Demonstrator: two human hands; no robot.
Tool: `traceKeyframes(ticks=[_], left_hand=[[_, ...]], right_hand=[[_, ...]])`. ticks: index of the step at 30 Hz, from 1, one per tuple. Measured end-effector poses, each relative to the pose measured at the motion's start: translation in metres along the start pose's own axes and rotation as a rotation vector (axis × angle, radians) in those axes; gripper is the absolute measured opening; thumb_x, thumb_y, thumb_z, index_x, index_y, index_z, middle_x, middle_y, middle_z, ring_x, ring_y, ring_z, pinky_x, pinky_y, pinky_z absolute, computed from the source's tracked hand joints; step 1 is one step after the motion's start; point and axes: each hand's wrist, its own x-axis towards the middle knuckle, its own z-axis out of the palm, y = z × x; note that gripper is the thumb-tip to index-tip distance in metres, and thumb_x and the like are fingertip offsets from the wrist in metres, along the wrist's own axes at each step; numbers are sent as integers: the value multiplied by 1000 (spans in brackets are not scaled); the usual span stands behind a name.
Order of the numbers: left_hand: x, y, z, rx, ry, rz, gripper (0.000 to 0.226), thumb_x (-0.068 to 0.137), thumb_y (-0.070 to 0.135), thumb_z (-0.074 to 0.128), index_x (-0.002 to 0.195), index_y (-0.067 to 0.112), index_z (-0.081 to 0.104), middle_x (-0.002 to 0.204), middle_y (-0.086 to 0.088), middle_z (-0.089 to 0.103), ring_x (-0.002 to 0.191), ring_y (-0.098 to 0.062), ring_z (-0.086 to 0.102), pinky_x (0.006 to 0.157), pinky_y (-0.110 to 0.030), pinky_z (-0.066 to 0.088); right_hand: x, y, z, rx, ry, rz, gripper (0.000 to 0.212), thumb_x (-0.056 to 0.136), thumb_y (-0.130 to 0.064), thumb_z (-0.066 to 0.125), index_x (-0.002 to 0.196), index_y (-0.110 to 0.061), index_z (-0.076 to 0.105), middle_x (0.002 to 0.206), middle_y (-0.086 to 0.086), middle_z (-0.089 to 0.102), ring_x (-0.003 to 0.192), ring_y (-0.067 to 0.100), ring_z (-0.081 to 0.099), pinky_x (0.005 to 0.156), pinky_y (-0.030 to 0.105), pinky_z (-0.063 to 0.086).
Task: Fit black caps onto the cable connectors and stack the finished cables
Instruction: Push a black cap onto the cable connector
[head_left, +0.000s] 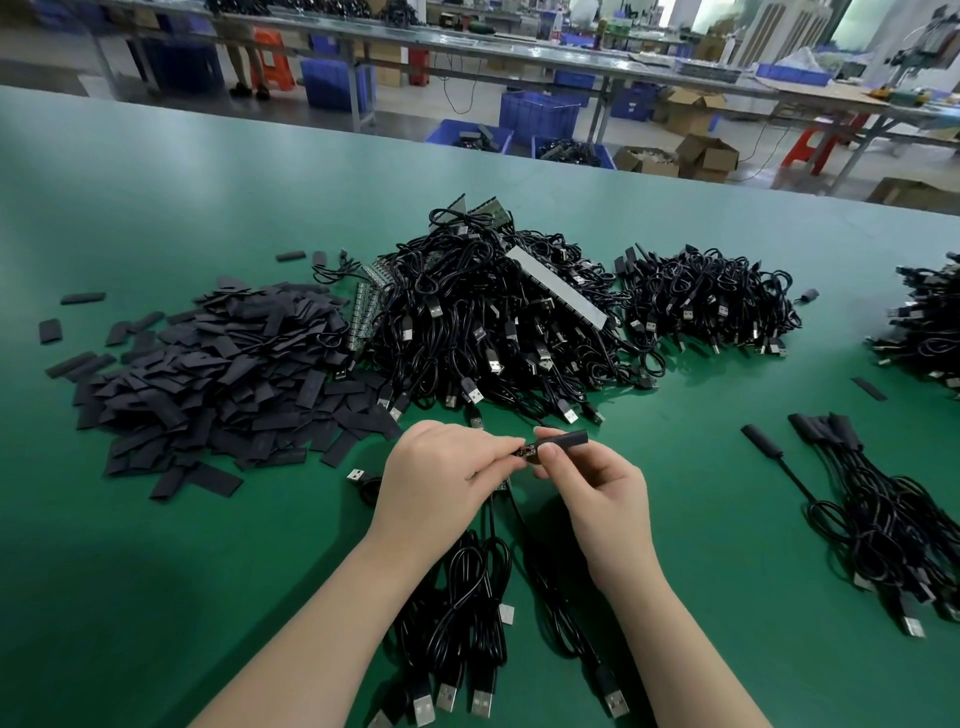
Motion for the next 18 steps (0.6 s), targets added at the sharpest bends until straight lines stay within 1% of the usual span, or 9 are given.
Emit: traceKeyframes(ticks=[2,5,7,9,11,13,14,16,18], left_hand=[[0,-1,1,20,15,12,27,87,42,60,94,24,79,81,10,75,77,-11,70,74,-36,52],[-1,-2,0,36,16,25,27,89,41,59,94,23,79,78,10,74,76,-11,69,73,-37,52],[-1,-1,0,40,15,27,26,89,40,61,95,23,79,79,10,74,78,-11,70,75,-36,52],[-1,0,1,48,24,7,21,87,38,65,95,24,79,82,12,74,81,-8,69,79,-31,50],[0,1,1,50,31,-19,17,83,34,70,94,25,79,84,13,74,82,-6,69,81,-26,46],[0,1,0,45,24,-30,16,82,32,71,94,25,78,85,14,74,82,-6,68,82,-25,45],[1,1,0,40,19,-31,16,82,33,72,95,25,78,85,14,74,83,-5,68,82,-26,46],[1,1,0,30,15,-33,17,82,33,72,95,24,79,85,14,74,83,-6,68,81,-28,48],[0,1,0,20,13,-35,17,82,34,71,94,24,79,85,14,74,83,-6,68,81,-29,48]], right_hand=[[1,-1,-1,-9,-13,7,26,88,-7,71,79,-30,79,88,-8,77,78,5,71,73,15,53],[2,0,-2,-55,-19,3,25,87,-14,73,84,-38,79,84,-5,77,77,5,69,75,17,54],[2,2,-2,-42,-9,10,22,87,-15,73,83,-35,80,87,-7,77,77,5,69,75,17,55],[1,3,0,14,4,30,17,87,-14,73,84,-30,80,94,-11,77,80,4,70,77,17,55],[1,2,0,109,16,50,11,83,-19,75,89,-27,79,98,-11,77,80,7,70,76,19,55],[1,-1,0,180,34,54,15,76,-28,73,89,-28,80,101,-6,77,78,8,70,69,16,54],[2,-1,-1,202,44,54,16,74,-28,72,88,-29,81,103,-3,77,77,8,70,67,15,53],[2,-1,-2,215,54,59,14,77,-24,72,87,-25,81,101,3,77,77,8,70,66,14,52],[2,0,-2,195,56,60,13,84,-14,72,85,-23,81,95,4,78,75,7,70,66,13,51]])
